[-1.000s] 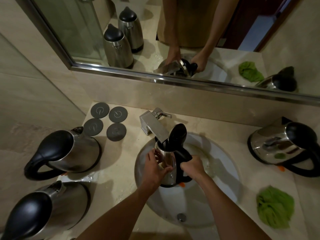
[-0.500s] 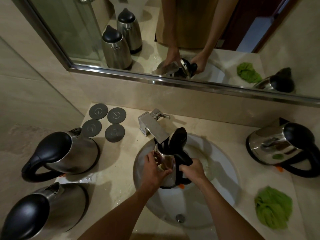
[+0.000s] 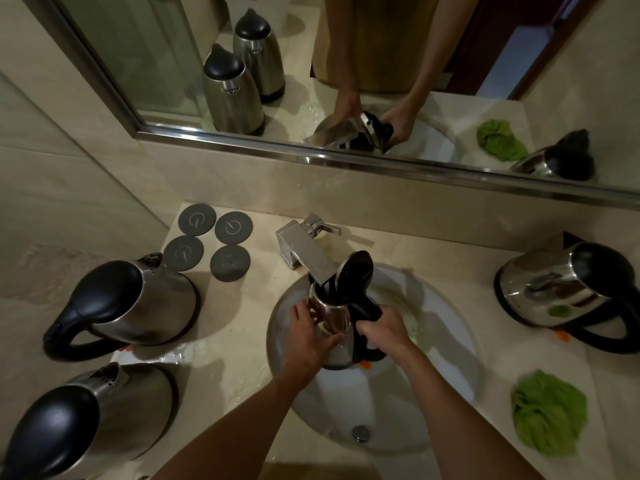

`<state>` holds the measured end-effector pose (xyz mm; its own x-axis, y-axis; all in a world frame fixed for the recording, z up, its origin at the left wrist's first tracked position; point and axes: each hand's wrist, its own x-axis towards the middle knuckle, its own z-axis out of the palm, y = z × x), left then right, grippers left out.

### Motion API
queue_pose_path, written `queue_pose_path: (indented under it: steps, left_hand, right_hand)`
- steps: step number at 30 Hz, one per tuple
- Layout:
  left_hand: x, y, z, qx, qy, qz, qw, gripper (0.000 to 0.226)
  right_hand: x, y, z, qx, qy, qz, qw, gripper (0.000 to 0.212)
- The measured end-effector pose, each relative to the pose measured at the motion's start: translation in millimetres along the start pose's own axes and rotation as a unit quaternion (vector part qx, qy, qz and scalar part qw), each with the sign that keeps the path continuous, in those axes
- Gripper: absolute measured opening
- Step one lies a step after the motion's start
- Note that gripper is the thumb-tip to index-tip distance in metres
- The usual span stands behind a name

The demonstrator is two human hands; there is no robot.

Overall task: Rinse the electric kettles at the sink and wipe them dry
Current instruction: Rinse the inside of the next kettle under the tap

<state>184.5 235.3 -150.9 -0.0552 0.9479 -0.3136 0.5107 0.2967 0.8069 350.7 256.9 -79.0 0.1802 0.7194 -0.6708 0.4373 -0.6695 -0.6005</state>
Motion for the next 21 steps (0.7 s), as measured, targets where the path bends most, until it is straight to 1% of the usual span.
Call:
queue_pose_path:
  steps: [10, 13, 21]
  left_hand:
    - [-0.7, 5.4, 0.8, 0.003, -0.003, -0.003, 1.0, 0.087]
    - [-1.1, 7.3, 0.1, 0.007, -0.004, -0.002, 1.0, 0.086]
    - [1.2, 9.9, -4.4, 0.024, -0.015, 0.017, 0.999, 0.087]
  right_hand:
    - [7.5, 2.9, -0.9, -0.02, 0.01, -0.005, 1.0, 0.019]
    - [9.8, 7.7, 1.7, -0.011, 0.019, -0.01, 1.0, 0.016]
    - [14.3, 10.8, 2.9, 0.003, 0.021, -0.007, 1.0, 0.02]
